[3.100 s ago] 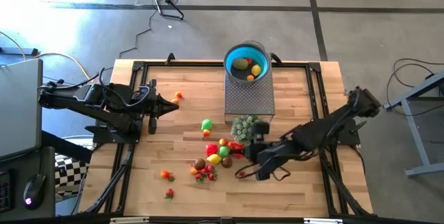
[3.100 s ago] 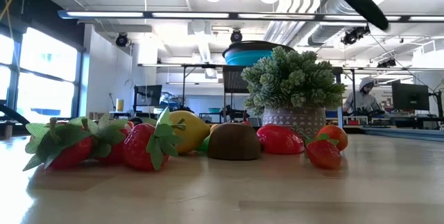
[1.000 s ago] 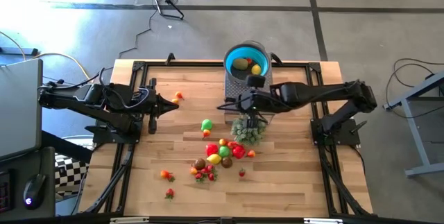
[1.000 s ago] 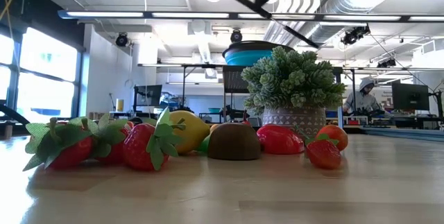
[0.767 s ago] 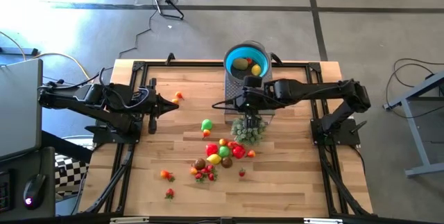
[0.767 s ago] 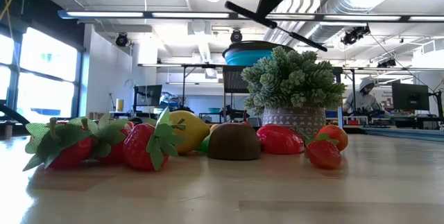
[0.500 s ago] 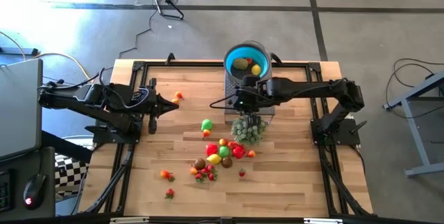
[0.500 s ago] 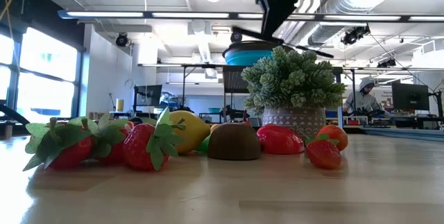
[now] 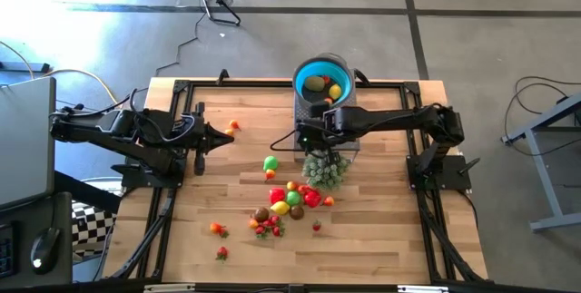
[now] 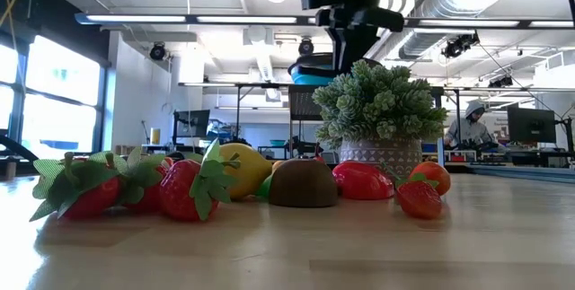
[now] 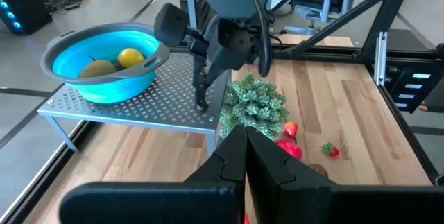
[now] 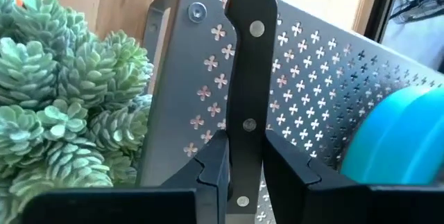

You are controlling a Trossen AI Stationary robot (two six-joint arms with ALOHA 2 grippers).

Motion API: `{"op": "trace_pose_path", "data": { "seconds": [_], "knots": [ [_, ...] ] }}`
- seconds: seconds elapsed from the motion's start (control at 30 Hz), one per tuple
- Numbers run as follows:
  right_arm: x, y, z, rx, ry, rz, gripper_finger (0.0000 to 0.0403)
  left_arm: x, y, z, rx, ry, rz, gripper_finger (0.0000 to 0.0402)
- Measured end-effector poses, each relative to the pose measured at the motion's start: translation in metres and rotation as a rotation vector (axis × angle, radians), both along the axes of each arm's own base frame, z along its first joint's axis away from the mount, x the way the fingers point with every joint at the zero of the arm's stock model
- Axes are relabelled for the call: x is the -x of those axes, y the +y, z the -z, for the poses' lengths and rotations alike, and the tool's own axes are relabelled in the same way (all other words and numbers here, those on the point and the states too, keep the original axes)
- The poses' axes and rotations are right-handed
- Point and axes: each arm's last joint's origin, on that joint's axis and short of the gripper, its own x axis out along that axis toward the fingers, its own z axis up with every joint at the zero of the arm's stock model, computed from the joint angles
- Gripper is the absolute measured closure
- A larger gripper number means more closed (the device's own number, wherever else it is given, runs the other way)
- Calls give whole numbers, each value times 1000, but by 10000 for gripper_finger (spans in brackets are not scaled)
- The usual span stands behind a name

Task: Pick & Place Fruit
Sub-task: Put the black knife on the shelf

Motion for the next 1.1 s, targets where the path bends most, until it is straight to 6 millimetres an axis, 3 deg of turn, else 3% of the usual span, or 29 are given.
{"op": "trace_pose_path", "data": {
  "seconds": [0.6,0.83,1.1],
  "knots": [
    [-2,-2,0,50,61,-199,341,0,0,0,0,1,0,401],
    [-2,-4,0,32,61,-201,340,0,0,0,0,0,0,401],
    [-1,-19,0,26,39,-135,340,0,0,0,0,0,0,401]
  ]
}}
